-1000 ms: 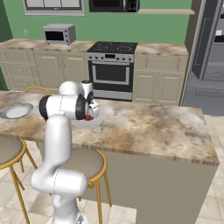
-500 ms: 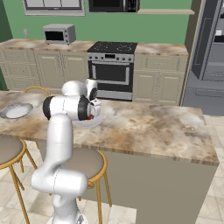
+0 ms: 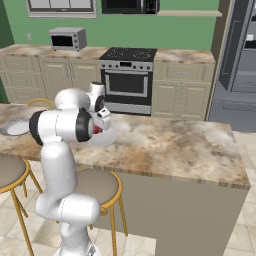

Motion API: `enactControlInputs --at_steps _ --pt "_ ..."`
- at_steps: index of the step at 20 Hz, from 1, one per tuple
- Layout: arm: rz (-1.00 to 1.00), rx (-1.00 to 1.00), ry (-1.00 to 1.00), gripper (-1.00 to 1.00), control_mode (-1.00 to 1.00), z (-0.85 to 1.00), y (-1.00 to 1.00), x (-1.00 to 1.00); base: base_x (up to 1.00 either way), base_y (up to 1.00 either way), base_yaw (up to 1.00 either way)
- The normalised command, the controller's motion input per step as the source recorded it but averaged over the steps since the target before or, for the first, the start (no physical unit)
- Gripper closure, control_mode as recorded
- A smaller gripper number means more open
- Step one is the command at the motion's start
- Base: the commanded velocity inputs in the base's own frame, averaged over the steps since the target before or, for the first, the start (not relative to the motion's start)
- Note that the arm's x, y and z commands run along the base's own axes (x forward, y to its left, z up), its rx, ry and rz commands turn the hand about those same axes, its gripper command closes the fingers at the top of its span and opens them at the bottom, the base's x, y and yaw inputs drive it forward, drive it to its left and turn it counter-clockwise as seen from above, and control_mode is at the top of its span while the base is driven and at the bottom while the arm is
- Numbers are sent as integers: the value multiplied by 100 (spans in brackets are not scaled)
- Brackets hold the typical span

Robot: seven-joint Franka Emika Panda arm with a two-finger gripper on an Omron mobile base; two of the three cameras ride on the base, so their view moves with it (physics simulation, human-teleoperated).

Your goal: Transport the chicken drumstick and onion to the fridge. Place the chicken drumstick on the rack containing meat and place the onion on the rack containing the vegetable, ensuring meats and vegetables are on different racks.

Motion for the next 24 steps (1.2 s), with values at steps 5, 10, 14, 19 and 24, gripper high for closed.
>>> enactControlInputs --at_steps 5,10,14,19,24 --pt "11 0 -18 100 -100 44 0 -100 0 0 0" --pt "14 -1 -25 100 -100 50 -1 -99 0 0 0" --pt "16 -6 -20 100 -100 87 -1 -100 0 0 0" --pt "20 -12 -30 100 -100 85 -2 -84 0 0 0" --pt "17 -5 -29 100 -100 71 -14 -72 0 0 0"
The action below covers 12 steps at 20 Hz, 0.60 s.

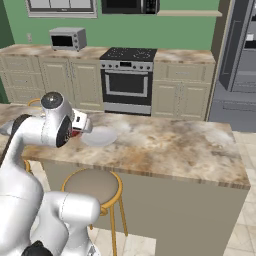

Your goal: Transport the chicken drumstick and onion to the fridge. Place the chicken drumstick on the rack containing meat and place the onion on the rack containing the vegetable, ensuring meats and vegetables are on different racks.

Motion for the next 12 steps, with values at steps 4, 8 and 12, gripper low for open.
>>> enactControlInputs --at_steps 4,8,12 --pt "15 -1 -31 100 -100 77 -11 -81 0 0 0" --pt "1 0 -20 100 -100 100 0 -86 0 0 0" --pt "0 0 -11 100 -100 97 0 -90 0 0 0"
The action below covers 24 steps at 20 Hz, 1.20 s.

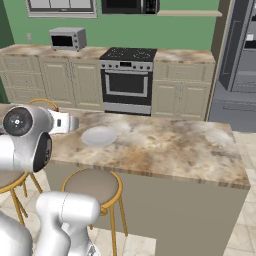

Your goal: Transport the chicken drumstick and onion to the fridge. Place the chicken drumstick on the rack containing meat and place the onion on the rack containing the vegetable, ensuring meats and vegetables are on different racks.

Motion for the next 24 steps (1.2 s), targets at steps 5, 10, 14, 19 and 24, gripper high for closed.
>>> enactControlInputs --at_steps 5,10,14,19,24 --pt "0 0 -3 100 -100 55 -1 -100 0 0 0" --pt "0 0 -1 100 -100 56 0 -100 0 0 0" --pt "-5 0 -12 100 -100 40 -21 -100 0 0 0" --pt "-7 0 -13 100 -100 46 -33 -100 0 0 0" --pt "-3 0 -1 100 100 9 -8 -20 -63 -61 -7"
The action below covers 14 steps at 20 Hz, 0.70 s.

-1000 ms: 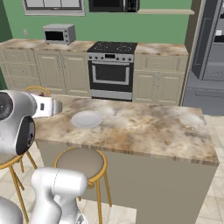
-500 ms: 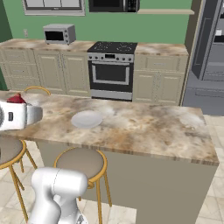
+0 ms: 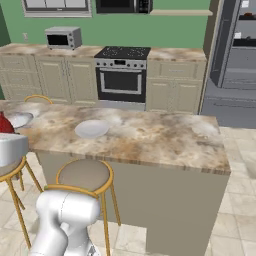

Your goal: Transport the chicken drumstick and onion to the fridge. Place the chicken drumstick on the rack containing meat and place the onion on the rack containing the vegetable, ensuring meats and vegetables are on different racks.

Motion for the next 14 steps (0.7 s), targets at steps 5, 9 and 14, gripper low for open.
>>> enactControlInputs --at_steps 5,9,14 --pt "0 0 0 100 100 0 0 0 -54 -100 0" --pt "0 0 0 100 100 0 0 0 -28 -100 0" --pt "0 0 0 100 100 0 0 0 -5 -100 0"
